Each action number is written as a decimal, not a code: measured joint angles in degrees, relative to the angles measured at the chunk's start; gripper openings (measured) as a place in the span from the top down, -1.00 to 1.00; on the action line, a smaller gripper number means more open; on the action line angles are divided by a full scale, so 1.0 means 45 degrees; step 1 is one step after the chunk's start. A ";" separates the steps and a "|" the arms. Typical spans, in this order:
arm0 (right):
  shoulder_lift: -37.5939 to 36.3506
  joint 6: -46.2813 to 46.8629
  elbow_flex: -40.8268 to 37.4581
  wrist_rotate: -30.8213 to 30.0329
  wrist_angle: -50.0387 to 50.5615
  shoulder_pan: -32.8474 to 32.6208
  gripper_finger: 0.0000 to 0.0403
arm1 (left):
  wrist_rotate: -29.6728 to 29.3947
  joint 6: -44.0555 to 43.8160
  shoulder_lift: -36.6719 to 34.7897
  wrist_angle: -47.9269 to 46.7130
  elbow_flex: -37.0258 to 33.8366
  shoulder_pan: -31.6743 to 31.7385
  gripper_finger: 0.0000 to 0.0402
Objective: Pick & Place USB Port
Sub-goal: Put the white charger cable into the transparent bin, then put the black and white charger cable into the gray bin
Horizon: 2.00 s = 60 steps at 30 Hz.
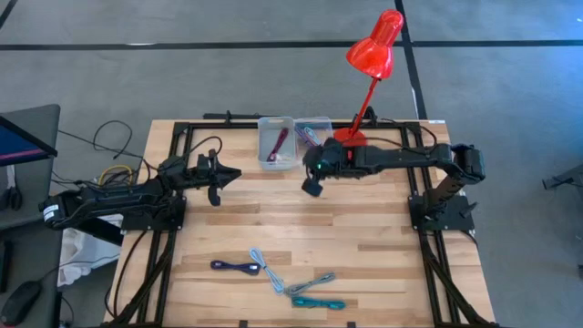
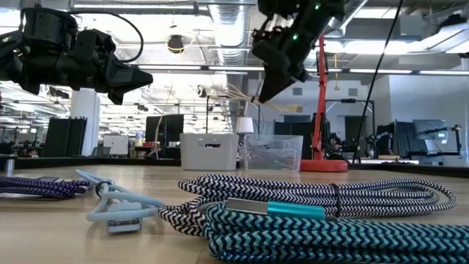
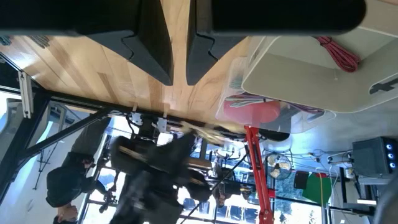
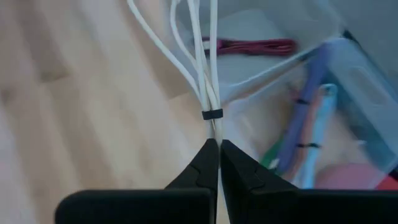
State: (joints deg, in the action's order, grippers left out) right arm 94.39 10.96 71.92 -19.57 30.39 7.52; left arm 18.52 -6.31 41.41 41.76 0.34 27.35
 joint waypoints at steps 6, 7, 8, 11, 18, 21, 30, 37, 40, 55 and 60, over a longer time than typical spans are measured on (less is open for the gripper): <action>0.0107 -0.0087 0.0000 -0.0005 -0.0363 0.1482 1.00 | 0.0000 0.0000 0.0000 0.0000 0.0000 0.0001 0.78; 0.0107 -0.0087 0.0000 -0.0002 -0.0393 0.1704 1.00 | 0.0000 0.0000 0.0000 0.0000 0.0000 -0.0002 0.78; 0.0107 -0.0084 0.0000 0.0005 -0.0456 0.1922 1.00 | 0.0000 0.0000 0.0000 0.0000 0.0000 0.0001 0.78; 0.0107 0.0191 0.0000 0.0014 -0.0520 0.2472 1.00 | 0.0000 0.0000 0.0000 0.0000 0.0000 0.0001 0.78; 0.0256 0.0918 0.0005 0.0830 -0.0570 0.3411 1.00 | 0.0000 0.0000 0.0000 0.0005 0.0000 -0.0001 0.78; 0.0682 0.0918 -0.0016 0.0900 -0.0484 0.3479 1.00 | -0.0004 0.0000 0.0000 0.0002 0.0000 0.0000 0.78; 0.2001 0.0904 0.0005 0.1005 -0.0645 0.3751 1.00 | -0.0005 -0.0039 0.0000 -0.0010 0.0000 0.0001 0.78; 0.2163 0.0537 0.0005 0.0864 -0.0725 0.3757 0.91 | -0.0005 -0.0039 0.0000 -0.0039 0.0000 0.0000 0.78; 0.1898 0.0447 0.0000 0.0863 -0.0709 0.3732 0.80 | -0.0005 -0.0039 0.0000 -0.0039 0.0000 0.0001 0.78; -0.0399 0.0519 0.0005 0.2801 0.0898 0.2150 0.65 | -0.0004 -0.0039 0.0000 -0.0044 0.0000 -0.0001 0.78; -0.0990 0.0588 0.0005 0.3772 0.1936 0.0356 0.65 | -0.0005 0.0000 0.0000 -0.0044 0.0000 0.0001 0.78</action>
State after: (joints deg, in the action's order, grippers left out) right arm 89.94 13.61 71.94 -2.60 39.10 9.12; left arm 18.50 -6.31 41.41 41.56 0.34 27.35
